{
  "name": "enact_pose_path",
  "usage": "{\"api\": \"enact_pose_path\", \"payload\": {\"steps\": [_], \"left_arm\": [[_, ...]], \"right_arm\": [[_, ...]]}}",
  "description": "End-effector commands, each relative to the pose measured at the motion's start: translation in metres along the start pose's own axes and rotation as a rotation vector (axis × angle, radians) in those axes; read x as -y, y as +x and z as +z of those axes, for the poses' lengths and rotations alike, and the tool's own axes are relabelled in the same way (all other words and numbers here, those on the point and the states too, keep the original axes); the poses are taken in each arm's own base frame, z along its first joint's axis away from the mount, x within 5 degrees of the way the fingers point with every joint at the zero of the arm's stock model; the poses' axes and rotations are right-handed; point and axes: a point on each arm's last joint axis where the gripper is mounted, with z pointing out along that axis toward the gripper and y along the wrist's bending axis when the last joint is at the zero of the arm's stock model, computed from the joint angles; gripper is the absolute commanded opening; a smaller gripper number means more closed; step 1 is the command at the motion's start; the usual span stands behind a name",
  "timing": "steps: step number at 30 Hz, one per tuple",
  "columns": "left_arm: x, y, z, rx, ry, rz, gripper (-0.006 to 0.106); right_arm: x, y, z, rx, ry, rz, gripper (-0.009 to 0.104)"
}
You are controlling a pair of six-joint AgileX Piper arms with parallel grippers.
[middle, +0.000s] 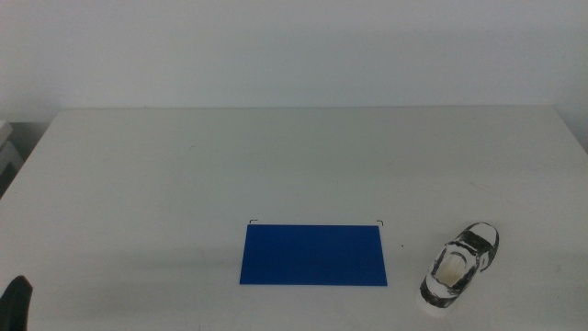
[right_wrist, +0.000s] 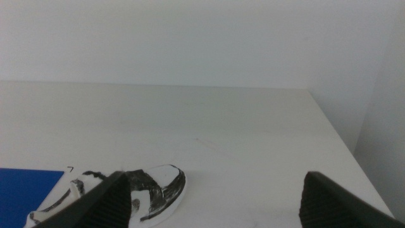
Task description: Use one arm to grab the shoe from the table and place it on the mat.
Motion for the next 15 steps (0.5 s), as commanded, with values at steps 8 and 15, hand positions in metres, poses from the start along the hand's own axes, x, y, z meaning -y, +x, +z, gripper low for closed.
{"api": "enact_pose_path", "payload": {"steps": [8, 15], "left_arm": [[0.0, -0.006, -0.001, 0.082, 0.004, -0.025, 0.094], [0.0, -0.006, -0.001, 0.082, 0.004, -0.025, 0.094]], "right_arm": [[-0.001, -0.069, -0.002, 0.041, 0.011, -0.012, 0.087], [-0.003, -0.114, 0.019, -0.024, 0.013, -0.008, 0.087]]}}
